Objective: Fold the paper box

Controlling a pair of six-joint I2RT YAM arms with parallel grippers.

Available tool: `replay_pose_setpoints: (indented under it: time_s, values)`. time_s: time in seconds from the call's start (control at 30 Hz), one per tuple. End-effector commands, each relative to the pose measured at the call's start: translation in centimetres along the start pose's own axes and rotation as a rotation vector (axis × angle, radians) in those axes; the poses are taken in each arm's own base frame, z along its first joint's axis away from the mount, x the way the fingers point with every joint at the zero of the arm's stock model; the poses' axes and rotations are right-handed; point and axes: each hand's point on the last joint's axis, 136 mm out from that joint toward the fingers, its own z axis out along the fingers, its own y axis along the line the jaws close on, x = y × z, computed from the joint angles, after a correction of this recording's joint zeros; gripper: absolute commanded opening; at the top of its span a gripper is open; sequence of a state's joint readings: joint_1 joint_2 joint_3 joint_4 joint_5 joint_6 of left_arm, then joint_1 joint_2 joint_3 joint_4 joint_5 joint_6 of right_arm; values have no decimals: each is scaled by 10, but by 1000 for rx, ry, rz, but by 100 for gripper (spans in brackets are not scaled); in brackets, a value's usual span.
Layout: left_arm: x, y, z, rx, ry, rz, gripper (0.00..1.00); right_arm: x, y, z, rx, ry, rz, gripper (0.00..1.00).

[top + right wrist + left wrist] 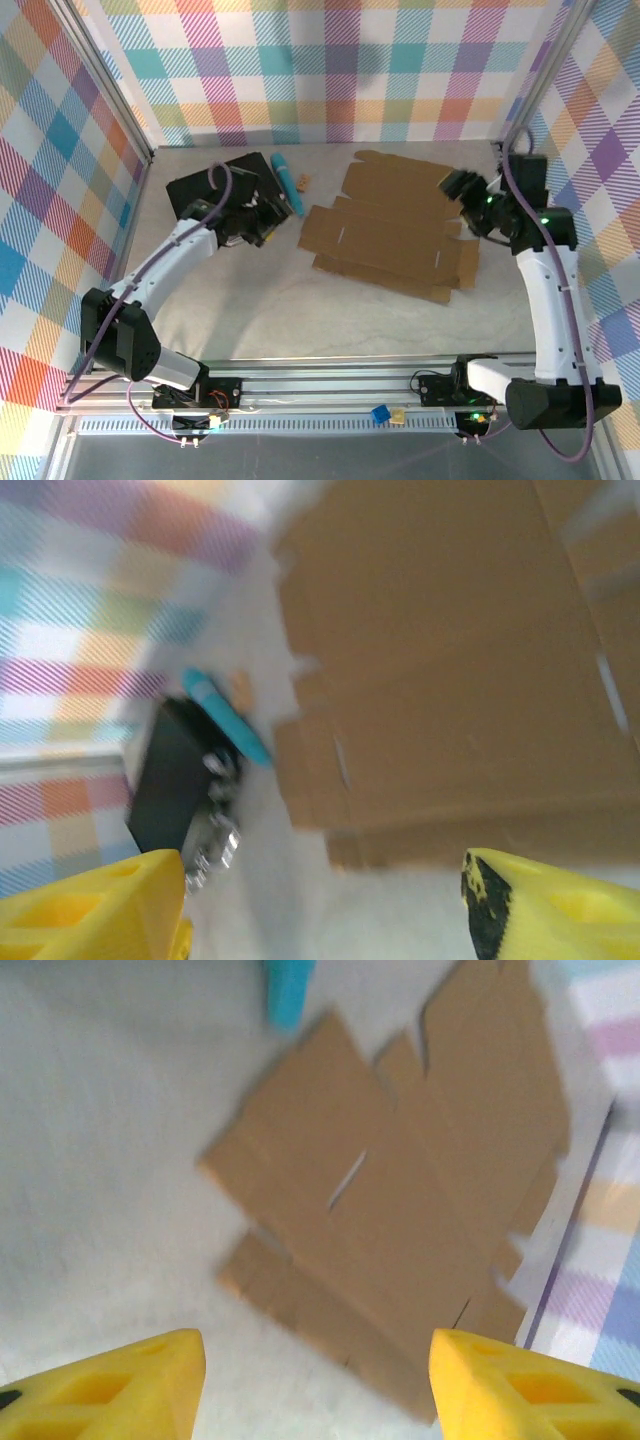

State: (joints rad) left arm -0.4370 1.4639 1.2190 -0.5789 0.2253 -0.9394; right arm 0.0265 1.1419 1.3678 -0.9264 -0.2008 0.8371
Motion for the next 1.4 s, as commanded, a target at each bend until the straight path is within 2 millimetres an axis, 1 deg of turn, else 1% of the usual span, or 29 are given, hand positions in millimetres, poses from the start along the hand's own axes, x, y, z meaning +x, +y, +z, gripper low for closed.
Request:
replay_pose_setpoints:
  time_s: [0.0,0.1,0.17,0.2,0.27,0.33,0.4,0.53,0.6,0.67,0.73,0.9,1.0,1.1,1.23,1.27,1.37]
  values:
    - [50,11,29,-36,156,-49,59,48,-17,11,-22,193,99,69]
    - [78,14,59,-18,215,-133,58,62,-30,26,-18,245,128,67]
    - [88,15,78,2,235,-203,58,67,-37,32,-9,260,145,67]
    - [89,8,86,38,235,-219,59,70,-39,35,-12,272,152,67]
    - [94,0,101,54,250,-253,59,75,-44,40,-12,294,170,67]
    - [100,-4,113,54,259,-290,59,79,-48,43,-8,306,180,67]
    - [107,-13,125,80,267,-329,59,82,-51,43,-7,308,184,66]
    - [123,-16,148,69,277,-419,59,86,-55,39,-13,301,188,66]
    - [133,-19,156,57,291,-467,58,89,-57,37,-10,304,188,66]
    - [140,-21,161,42,287,-484,58,93,-61,35,-6,306,190,66]
    - [141,-22,164,27,272,-489,58,95,-63,34,-6,306,189,66]
    - [132,-28,175,46,222,-507,56,100,-65,32,-10,318,190,66]
    - [130,-28,184,53,212,-520,50,102,-67,31,-9,321,186,65]
    - [127,-33,187,65,200,-532,47,103,-67,30,-8,323,177,65]
    - [124,-40,177,60,191,-511,46,101,-70,33,8,317,161,65]
    - [123,-42,172,54,187,-502,46,101,-73,35,20,316,158,65]
    - [122,-36,153,4,163,-475,47,97,-85,46,71,306,142,65]
